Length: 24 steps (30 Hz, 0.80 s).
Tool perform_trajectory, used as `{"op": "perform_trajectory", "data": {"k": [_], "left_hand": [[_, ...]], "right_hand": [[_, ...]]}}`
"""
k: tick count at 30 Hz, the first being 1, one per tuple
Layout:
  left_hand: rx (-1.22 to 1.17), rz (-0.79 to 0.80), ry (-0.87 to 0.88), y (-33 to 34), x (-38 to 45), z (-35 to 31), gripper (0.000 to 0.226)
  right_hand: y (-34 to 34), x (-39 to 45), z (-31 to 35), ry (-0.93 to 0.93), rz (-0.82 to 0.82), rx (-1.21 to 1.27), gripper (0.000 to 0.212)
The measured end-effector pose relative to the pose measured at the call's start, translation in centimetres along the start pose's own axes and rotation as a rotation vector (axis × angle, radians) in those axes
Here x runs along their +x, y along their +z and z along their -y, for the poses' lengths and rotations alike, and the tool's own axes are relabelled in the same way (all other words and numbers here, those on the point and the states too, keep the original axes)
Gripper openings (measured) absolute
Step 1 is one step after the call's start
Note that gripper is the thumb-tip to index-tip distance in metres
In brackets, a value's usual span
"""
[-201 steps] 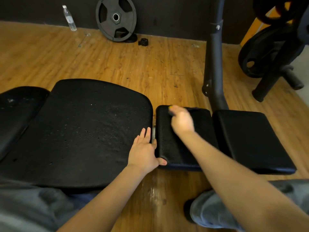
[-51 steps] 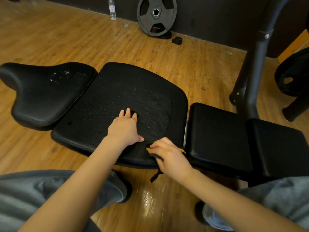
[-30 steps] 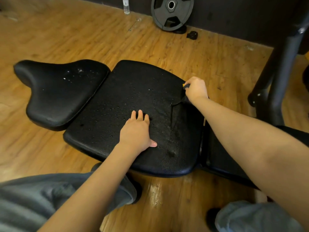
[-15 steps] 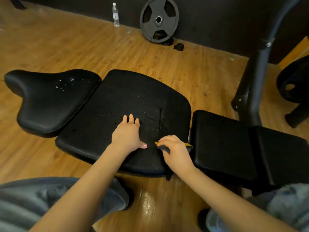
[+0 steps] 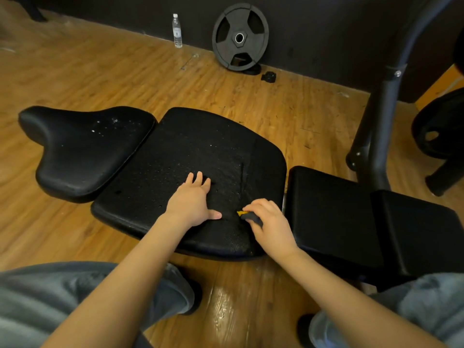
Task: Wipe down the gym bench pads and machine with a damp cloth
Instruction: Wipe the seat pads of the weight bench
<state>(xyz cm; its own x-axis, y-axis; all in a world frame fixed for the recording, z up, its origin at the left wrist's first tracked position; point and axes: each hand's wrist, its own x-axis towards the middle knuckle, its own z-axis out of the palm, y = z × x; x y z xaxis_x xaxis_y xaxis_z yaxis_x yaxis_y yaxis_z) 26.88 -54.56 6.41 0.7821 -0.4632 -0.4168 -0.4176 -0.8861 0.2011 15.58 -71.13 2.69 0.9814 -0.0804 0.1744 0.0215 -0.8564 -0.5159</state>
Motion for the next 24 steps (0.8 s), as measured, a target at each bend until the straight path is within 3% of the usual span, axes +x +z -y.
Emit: {"op": "perform_trajectory", "data": {"k": [2, 6, 8, 12, 21, 24], "left_hand": [[-0.015, 0.041, 0.006, -0.6, -0.3, 0.5, 0.094], [0.019, 0.099, 0.008, -1.0, -1.3, 1.9, 0.095], [0.041, 0.119, 0.016, -0.9, -1.9, 2.5, 0.097], [0.033, 0.143, 0.045, -0.8, -2.6, 3.5, 0.098], [0.092, 0.118, 0.061, -0.7, -1.9, 3.2, 0.101], [0.084, 0.105, 0.071, -0.4, -1.9, 3.4, 0.102]], "right_hand": [[-0.3, 0.8, 0.3, -0.06, 0.067, 0.014, 0.023], [0.1, 0.1, 1.8, -0.36, 0.29, -0.016, 0.016], [0.1, 0.4, 1.1, -0.381, 0.269, -0.004, 0.013], [-0.3, 5.5, -2.3, -0.161, 0.091, 0.01, 0.008], [-1.6, 19.3, -5.1, 0.275, -0.012, -0.17, 0.018], [-1.1, 20.8, -5.5, 0.339, -0.056, -0.202, 0.02]]}}
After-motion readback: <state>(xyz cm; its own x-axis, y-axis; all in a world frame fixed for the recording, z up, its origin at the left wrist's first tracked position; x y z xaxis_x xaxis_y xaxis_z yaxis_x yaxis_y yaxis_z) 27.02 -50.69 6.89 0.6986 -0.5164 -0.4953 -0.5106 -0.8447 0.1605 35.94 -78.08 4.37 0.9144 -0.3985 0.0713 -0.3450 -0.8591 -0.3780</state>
